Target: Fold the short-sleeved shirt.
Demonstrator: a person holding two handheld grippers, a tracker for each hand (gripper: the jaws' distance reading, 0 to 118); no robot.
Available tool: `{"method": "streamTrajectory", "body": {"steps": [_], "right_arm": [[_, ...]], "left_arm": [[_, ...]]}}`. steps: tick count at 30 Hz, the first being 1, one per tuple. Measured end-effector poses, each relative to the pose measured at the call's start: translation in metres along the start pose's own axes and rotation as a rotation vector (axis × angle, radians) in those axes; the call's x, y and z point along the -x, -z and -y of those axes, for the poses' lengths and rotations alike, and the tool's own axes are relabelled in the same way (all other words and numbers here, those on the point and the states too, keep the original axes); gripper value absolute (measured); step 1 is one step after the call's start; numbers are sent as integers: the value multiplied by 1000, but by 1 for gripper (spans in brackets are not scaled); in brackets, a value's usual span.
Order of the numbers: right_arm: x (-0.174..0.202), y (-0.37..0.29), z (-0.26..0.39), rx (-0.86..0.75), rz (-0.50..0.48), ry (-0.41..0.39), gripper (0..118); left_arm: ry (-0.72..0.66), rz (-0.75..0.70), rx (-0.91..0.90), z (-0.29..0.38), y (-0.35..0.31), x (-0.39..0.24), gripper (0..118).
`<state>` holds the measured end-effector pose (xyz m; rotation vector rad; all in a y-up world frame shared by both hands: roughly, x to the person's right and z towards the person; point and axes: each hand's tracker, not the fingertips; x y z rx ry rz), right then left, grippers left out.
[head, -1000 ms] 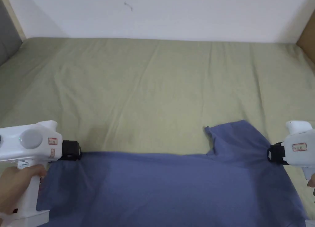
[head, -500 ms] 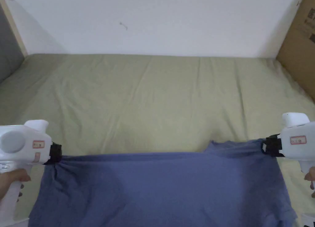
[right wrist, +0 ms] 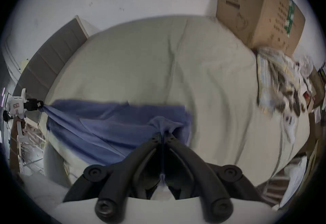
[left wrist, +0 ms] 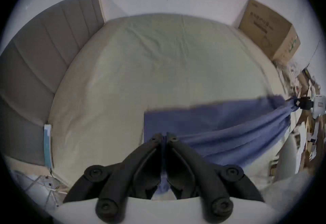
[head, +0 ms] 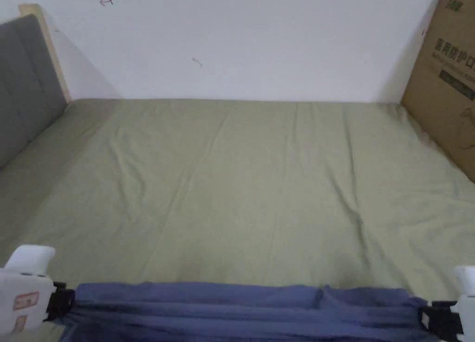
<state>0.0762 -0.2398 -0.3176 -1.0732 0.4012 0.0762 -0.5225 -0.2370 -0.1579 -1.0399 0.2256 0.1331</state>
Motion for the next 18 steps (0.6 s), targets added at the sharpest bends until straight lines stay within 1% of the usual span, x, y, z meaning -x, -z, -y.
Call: {"method": "streamTrajectory", "body": {"steps": [2, 4, 5, 7, 8, 9, 10, 11, 12, 13, 15, 18], "right_arm": [[-3, 15, 31, 59, 13, 31, 3], [-4, 25, 52, 78, 24, 56, 3], [-11, 32, 59, 74, 18, 60, 3], [-13, 31, 63, 40, 8, 103, 3], [-13, 29, 62, 19, 2, 111, 5], [-13, 25, 60, 16, 9, 115, 13], [-12, 22, 57, 12, 21, 118, 33], [-11, 18, 55, 2, 36, 112, 46], [-9, 14, 53, -13, 54, 98, 58], [-4, 5, 51, -29, 83, 80, 65], [3, -10, 44, -95, 117, 52, 65], [19, -35, 30, -240, 110, 59, 65]], "left_arm": [[-10, -5, 45, 22, 12, -1, 2], [-47, 5, 80, 39, 22, -4, 2], [-36, 2, 85, 45, 25, -6, 3], [-36, -2, 82, 52, 28, -8, 3], [-43, -6, 77, 53, 26, -8, 8], [-62, -19, 70, 52, 25, -9, 17], [-71, -24, 67, 51, 23, -9, 43], [-72, -31, 60, 50, 21, -9, 67], [-76, -36, 50, 50, 19, -2, 87], [-79, -38, 37, 48, 14, -1, 99], [-96, -33, -5, 44, 0, 1, 98], [-128, -9, -72, 40, -24, 2, 98]]}}
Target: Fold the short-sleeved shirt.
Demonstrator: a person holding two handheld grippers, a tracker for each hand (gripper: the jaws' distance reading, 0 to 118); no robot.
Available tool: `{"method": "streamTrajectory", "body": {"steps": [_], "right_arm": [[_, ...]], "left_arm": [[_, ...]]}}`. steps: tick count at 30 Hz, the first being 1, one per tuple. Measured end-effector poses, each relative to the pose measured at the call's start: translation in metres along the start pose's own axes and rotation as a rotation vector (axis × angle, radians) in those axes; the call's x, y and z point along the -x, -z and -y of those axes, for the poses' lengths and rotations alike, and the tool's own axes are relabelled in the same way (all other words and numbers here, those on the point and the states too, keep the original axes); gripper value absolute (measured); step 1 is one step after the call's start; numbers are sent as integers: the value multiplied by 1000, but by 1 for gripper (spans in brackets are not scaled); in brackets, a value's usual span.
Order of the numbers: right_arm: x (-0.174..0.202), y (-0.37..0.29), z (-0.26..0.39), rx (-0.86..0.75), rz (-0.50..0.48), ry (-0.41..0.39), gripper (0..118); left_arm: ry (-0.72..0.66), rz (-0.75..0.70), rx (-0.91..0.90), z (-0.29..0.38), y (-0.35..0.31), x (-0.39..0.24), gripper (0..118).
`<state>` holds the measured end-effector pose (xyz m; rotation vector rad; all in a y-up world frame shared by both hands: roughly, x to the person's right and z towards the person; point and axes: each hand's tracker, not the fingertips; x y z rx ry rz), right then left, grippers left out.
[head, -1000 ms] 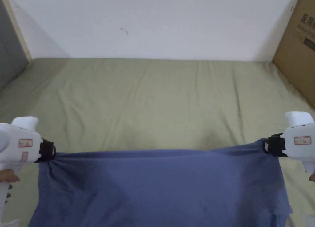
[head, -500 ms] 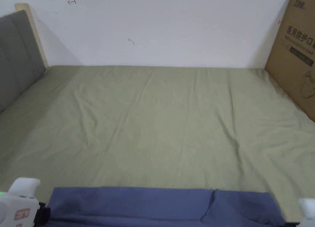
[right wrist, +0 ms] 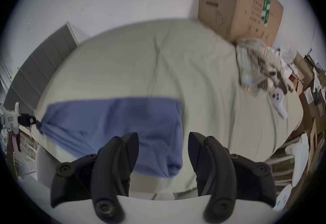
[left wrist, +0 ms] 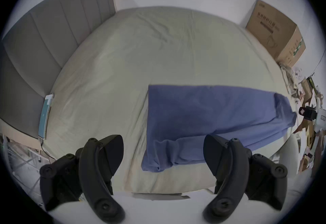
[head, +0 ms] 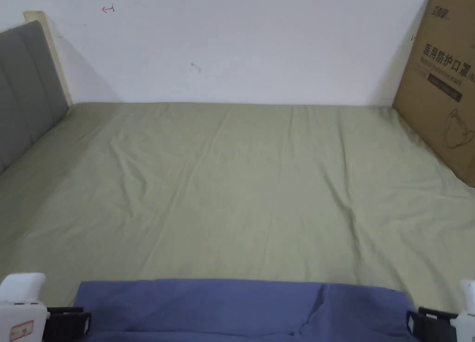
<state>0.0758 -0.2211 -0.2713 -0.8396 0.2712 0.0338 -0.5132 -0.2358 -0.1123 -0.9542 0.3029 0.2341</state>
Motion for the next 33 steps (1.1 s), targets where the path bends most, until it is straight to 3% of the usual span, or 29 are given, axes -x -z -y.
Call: {"method": "streamTrajectory", "body": {"steps": [2, 3, 5, 6, 7, 8, 9, 11, 17, 25, 26, 27, 28, 30, 31, 33], "right_arm": [[13, -12, -13, -86, -19, -1, 64], [25, -20, -20, -127, -30, -9, 64], [47, -29, -28, -216, -44, -62, 59], [59, -33, -29, -260, -25, -94, 46], [75, -34, -29, -309, 3, -139, 9], [92, -35, -25, -377, 51, -162, 1], [106, -33, -21, -408, 66, -174, 1], [135, -27, -17, -411, 8, -226, 1], [202, -17, 3, -511, 4, -301, 1], [245, -6, -13, -545, -9, -293, 1], [248, -4, -15, -550, -6, -284, 1], [248, -4, -19, -554, -5, -272, 1], [250, -4, -21, -558, -6, -258, 1], [253, -3, -24, -554, -6, -252, 1], [253, -2, -26, -550, -3, -254, 1], [254, -1, -28, -543, 8, -270, 1]], "left_arm": [[-26, 16, -36, -4, -15, 0, 95], [-40, 31, -55, -5, -23, 1, 89], [-60, 84, -97, -6, -35, 2, 44], [-63, 90, -100, -4, -40, 3, 21], [-74, 106, -107, -2, -41, 4, 4], [-80, 109, -98, 1, -41, 5, 3], [-88, 121, -89, 3, -41, 7, 1], [-111, 156, -78, 13, -37, 12, 0], [-276, 251, -80, 32, -25, 46, 0], [-448, 429, -119, 34, 1, 91, 0], [-482, 467, -113, 33, 8, 96, 5], [-520, 513, -93, 32, 18, 103, 20], [-565, 541, -61, 32, 29, 108, 47], [-586, 596, 1, 33, 52, 112, 85], [-593, 592, 24, 34, 63, 112, 96], [-593, 591, 60, 36, 82, 112, 97]]}}
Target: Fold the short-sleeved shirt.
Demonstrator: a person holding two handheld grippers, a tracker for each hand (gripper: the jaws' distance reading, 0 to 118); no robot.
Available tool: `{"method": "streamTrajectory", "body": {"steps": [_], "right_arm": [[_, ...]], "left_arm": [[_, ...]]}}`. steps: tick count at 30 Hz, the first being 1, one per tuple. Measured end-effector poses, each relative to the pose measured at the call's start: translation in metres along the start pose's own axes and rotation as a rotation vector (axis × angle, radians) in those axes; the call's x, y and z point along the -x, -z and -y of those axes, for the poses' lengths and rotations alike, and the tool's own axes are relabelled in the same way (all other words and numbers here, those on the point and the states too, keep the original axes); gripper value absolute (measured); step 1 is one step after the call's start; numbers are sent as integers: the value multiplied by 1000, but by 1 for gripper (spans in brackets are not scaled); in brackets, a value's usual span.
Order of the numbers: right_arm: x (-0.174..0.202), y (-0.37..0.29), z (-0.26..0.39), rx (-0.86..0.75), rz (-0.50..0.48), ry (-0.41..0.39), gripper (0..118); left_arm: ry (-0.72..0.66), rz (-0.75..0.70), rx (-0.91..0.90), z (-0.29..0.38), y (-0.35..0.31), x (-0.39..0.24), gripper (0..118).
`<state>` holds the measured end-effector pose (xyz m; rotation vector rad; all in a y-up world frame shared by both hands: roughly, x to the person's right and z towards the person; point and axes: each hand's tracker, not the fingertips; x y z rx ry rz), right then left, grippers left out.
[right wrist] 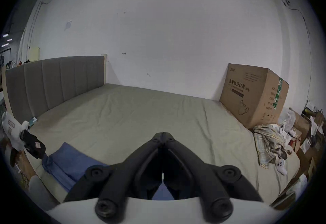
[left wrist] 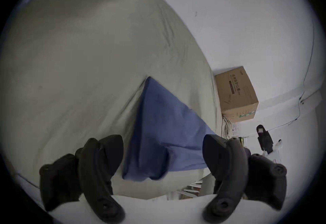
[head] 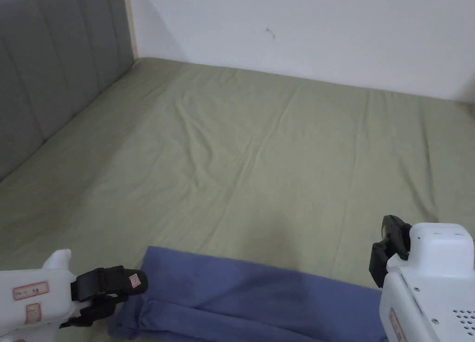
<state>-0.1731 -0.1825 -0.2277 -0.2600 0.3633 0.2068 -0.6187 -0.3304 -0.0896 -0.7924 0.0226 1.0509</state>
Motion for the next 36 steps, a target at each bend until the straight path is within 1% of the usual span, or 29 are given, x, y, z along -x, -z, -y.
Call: {"method": "streamTrajectory", "body": {"steps": [2, 3, 5, 7, 8, 9, 10, 11, 12, 13, 14, 15, 16, 17, 18, 21, 23, 25, 27, 31, 32, 34, 36], "right_arm": [[0, 3, 0, 10, 8, -11, 1], [-1, 5, 0, 20, 11, -8, 1], [-4, 9, 1, 44, 8, 7, 1], [-7, 12, 2, 60, 16, 18, 1], [-8, 13, 3, 62, 18, 23, 1], [-10, 15, 3, 65, 23, 24, 1], [-11, 16, 3, 65, 34, 23, 1], [-13, 16, 3, 59, 45, 26, 1], [-15, 17, 2, 57, 51, 34, 1], [-18, 17, 1, 57, 58, 47, 1], [-19, 18, 1, 57, 64, 64, 1], [-21, 19, 1, 59, 65, 72, 1], [-23, 19, 1, 62, 70, 77, 1], [-25, 19, 2, 63, 77, 80, 1], [-27, 18, 3, 62, 80, 80, 1], [-33, 18, 5, 70, 89, 89, 1], [-36, 17, 7, 78, 97, 103, 1], [-40, 16, 9, 83, 99, 114, 1], [-43, 13, 10, 83, 97, 123, 1], [-54, 6, 11, 73, 106, 128, 1], [-57, 4, 11, 70, 109, 137, 1], [-63, 2, 13, 71, 113, 156, 1], [-70, 0, 16, 75, 114, 175, 1]], "left_arm": [[-43, 30, 31, 1, 15, 8, 97], [-63, 61, 34, 2, 19, 11, 97], [-118, 170, -2, 0, 23, 14, 97], [-181, 210, 25, -3, 33, 20, 97], [-184, 208, 29, -4, 36, 21, 96], [-179, 225, 27, -4, 38, 19, 91], [-171, 229, 36, -4, 39, 18, 65], [-142, 204, 62, -5, 41, 14, 24], [-108, 152, 81, -5, 43, 12, 7], [-83, 79, 126, -3, 53, 11, 7], [-104, 50, 165, -1, 57, 13, 7], [-149, 143, 170, -4, 58, 17, 7], [-180, 203, 145, -8, 55, 19, 7], [-160, 156, 127, -8, 51, 19, 7], [-154, 139, 120, -11, 47, 19, 7], [-153, 142, 100, -19, 36, 20, 7], [-118, 130, 94, -22, 30, 14, 7], [-58, 83, 98, -23, 22, 7, 7], [-46, 60, 96, -27, 12, 5, 7], [-18, -34, 45, -37, -13, 0, 7], [-23, -25, 42, -39, -18, -3, 7], [-14, -54, 12, -40, -27, -14, 7], [36, -85, 3, -35, -30, -36, 7]]}}
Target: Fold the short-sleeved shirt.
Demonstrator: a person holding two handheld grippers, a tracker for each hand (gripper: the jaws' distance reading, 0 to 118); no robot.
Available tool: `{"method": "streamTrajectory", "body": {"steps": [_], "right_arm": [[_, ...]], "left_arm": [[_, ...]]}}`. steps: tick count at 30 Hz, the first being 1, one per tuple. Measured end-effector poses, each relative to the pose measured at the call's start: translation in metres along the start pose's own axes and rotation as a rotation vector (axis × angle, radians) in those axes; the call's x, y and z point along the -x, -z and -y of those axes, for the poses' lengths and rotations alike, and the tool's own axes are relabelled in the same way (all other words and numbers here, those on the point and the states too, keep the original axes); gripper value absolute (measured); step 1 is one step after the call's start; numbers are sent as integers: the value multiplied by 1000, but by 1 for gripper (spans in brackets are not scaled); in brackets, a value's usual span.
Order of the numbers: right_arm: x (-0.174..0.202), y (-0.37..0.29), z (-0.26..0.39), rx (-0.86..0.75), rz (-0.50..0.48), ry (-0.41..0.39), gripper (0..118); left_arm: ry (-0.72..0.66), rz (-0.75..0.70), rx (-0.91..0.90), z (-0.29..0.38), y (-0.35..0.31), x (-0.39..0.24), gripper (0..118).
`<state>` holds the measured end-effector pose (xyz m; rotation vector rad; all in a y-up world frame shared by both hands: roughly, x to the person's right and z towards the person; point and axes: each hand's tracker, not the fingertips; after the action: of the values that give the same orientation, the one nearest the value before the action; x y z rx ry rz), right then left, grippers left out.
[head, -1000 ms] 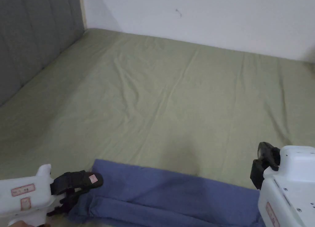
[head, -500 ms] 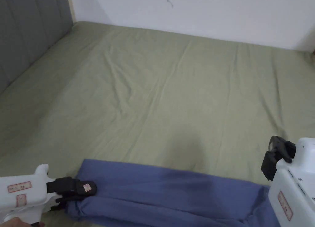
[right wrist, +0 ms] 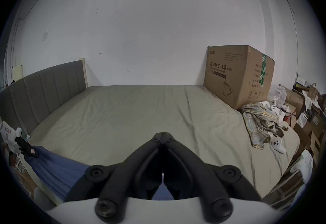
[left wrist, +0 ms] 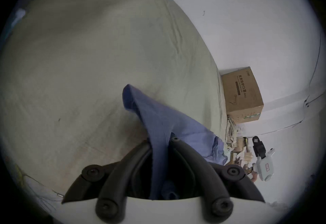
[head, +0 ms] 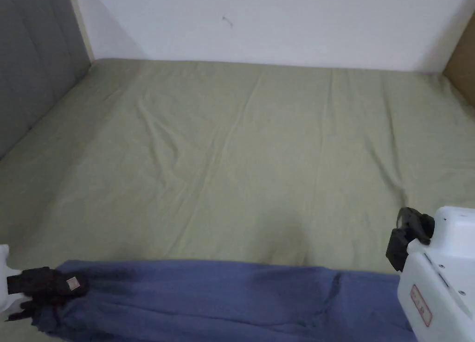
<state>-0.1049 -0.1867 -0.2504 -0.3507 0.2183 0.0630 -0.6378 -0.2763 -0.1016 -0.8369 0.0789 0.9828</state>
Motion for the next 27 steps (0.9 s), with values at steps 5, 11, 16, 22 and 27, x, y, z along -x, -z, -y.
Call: {"method": "streamTrajectory", "body": {"steps": [5, 11, 16, 22, 27], "right_arm": [[-16, -3, 5, 18, -5, 37, 1], [-42, -10, 10, 22, 4, 95, 1], [-71, -17, 15, 20, 44, 131, 1], [-108, -23, 22, 53, 86, 179, 1], [-126, -26, 26, 64, 118, 183, 1]], "left_arm": [[251, -120, -22, 14, -6, -93, 7], [573, -120, 19, 57, 29, -224, 7], [771, -12, 194, 105, 106, -289, 7], [695, 25, 327, 149, 189, -296, 61], [696, 42, 392, 161, 201, -291, 81]]}}
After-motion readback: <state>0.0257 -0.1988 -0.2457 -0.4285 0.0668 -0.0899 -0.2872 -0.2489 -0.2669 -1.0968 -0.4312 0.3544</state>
